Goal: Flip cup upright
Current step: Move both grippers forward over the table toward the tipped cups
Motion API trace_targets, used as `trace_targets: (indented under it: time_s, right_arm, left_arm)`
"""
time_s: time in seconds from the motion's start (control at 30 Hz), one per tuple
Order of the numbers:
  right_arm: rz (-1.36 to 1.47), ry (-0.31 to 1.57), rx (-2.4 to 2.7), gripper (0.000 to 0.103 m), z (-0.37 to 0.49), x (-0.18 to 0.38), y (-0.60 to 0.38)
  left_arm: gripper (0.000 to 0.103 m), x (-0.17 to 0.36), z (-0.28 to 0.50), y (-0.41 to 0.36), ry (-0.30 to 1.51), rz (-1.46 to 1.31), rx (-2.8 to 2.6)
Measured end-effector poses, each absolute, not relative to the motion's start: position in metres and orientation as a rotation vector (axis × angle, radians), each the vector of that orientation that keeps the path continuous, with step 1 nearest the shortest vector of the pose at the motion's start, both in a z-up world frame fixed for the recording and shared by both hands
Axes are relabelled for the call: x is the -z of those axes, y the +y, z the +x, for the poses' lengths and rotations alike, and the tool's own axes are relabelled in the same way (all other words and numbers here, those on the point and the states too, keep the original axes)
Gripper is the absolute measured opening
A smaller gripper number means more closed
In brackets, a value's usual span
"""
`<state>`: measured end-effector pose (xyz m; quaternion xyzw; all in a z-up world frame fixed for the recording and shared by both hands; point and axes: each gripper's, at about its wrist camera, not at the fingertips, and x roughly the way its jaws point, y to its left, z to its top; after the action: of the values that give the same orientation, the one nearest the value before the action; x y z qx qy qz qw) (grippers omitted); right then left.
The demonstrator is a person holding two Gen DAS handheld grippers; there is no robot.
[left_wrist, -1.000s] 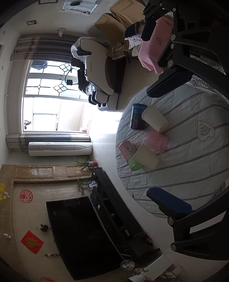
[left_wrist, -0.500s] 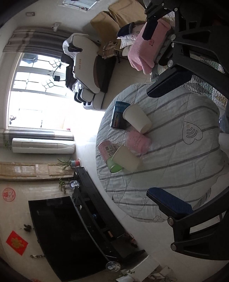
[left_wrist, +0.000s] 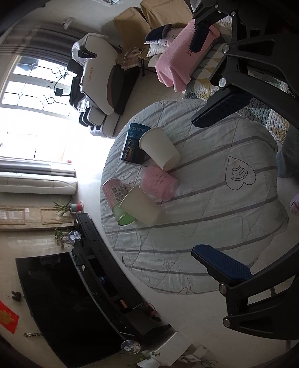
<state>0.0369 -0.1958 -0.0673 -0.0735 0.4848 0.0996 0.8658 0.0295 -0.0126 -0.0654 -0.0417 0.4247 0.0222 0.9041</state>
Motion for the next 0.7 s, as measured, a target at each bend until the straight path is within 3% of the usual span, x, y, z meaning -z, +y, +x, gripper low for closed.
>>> trace_targets:
  time_s: [0.7]
  right_arm:
    - [-0.123, 1.190, -0.318, 0.083, 0.106, 0.108, -0.207]
  left_arm:
    - [0.103, 0.084, 0.072, -0.022, 1.003, -0.126, -0.165]
